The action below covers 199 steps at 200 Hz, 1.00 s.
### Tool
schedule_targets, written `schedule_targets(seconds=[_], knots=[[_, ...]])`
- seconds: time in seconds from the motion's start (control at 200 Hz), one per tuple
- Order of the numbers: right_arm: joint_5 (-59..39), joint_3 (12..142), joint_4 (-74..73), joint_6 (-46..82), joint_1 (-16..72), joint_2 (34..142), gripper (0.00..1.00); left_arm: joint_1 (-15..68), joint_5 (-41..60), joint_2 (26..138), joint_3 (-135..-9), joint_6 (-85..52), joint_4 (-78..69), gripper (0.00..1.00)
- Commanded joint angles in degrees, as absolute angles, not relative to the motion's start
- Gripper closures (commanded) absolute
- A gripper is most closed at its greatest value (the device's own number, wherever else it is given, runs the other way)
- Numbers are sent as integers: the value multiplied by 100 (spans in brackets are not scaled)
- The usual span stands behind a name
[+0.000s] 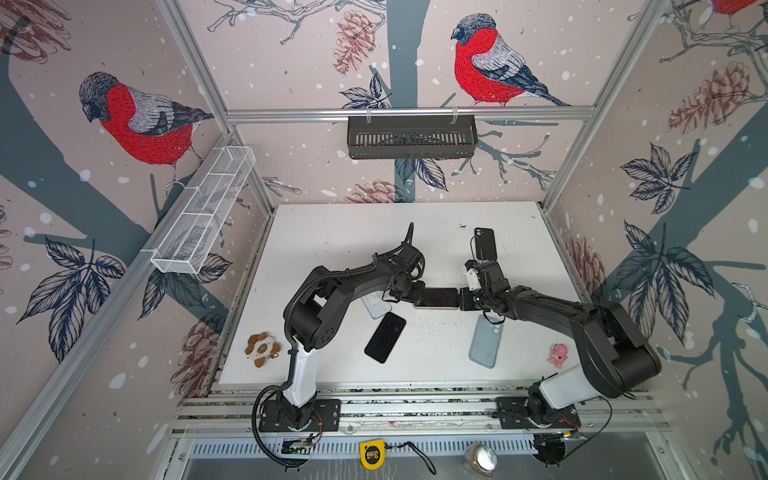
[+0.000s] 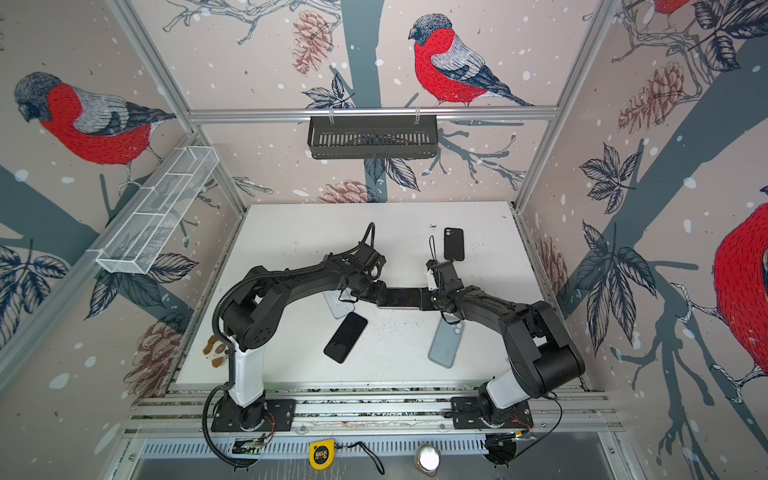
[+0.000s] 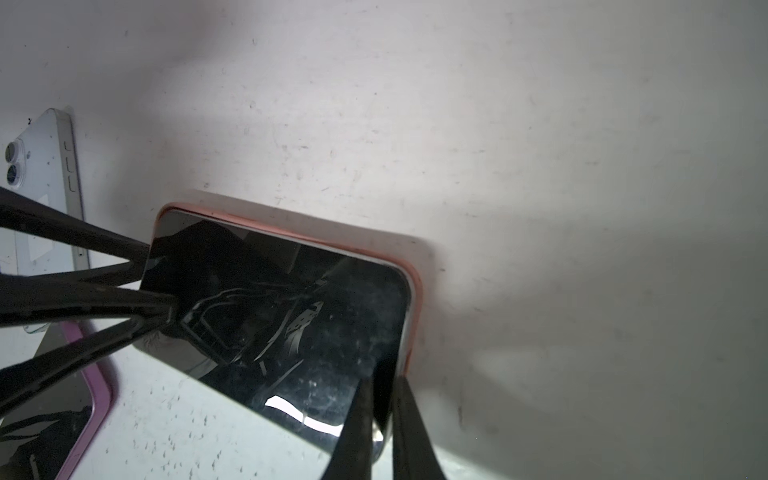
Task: Put the phone into the phone case
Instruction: 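Press the phone down into the pink case with both grippers, then lift both grippers off the cased phone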
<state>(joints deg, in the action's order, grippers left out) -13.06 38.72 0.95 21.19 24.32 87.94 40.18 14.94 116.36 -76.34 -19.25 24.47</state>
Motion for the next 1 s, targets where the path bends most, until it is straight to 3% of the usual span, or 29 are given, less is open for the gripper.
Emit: schedule_targets(seconds=[0.0,0.05,0.1,0.245,0.485,0.705,0.991], knots=[[-1526,3925,351,1907,2567,8767,57,4048,967,11824,-7475,-1764,3432,57],[-1233,3978,493,1705,2629,8600,37,4020,944,11809,-7496,-1742,3470,57],[-1026,4001,601,1482,2691,8374,25,3963,960,11719,-7500,-1711,3460,57],[-1004,4035,448,1426,2773,7933,13,3695,1434,11175,-7431,-1650,3201,54],[-1137,4669,729,1829,2328,8528,13,3423,2079,10585,-7431,-1746,3141,53],[-1814,5309,823,2259,1720,9614,16,3723,2382,9821,-6208,-2199,2471,55],[-2443,5105,274,2841,1704,10197,32,4087,1372,9853,-5845,-2240,2510,73]])
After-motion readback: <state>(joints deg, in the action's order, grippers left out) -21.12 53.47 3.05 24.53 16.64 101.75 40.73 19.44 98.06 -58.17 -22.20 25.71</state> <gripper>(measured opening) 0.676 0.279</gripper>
